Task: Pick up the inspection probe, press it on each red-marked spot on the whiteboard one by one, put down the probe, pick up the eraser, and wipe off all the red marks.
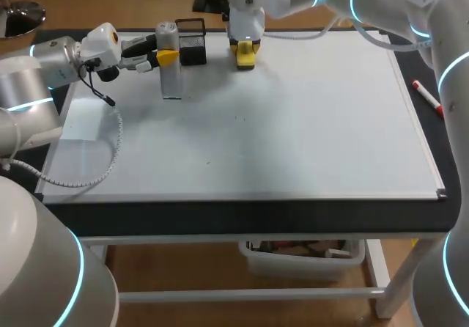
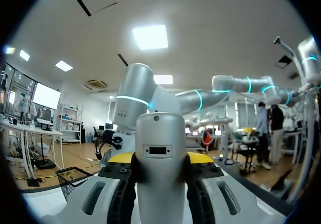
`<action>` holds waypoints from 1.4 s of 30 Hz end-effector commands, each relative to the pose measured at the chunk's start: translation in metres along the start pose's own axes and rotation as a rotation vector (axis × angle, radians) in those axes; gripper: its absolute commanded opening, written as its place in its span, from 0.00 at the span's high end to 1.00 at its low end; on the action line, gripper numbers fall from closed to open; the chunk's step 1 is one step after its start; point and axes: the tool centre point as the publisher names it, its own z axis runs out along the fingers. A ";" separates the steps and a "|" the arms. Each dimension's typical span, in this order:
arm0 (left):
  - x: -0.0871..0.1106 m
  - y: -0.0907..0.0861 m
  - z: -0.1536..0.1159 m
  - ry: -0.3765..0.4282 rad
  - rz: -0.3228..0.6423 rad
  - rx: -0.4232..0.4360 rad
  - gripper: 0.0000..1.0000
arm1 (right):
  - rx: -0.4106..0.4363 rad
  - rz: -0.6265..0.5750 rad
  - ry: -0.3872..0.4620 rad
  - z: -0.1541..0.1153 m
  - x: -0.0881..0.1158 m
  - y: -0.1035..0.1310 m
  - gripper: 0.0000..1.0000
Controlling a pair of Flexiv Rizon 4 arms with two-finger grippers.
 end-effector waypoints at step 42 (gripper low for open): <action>0.001 -0.001 0.001 -0.003 0.003 0.001 1.00 | -0.181 0.672 -0.436 -0.082 0.095 -0.043 0.00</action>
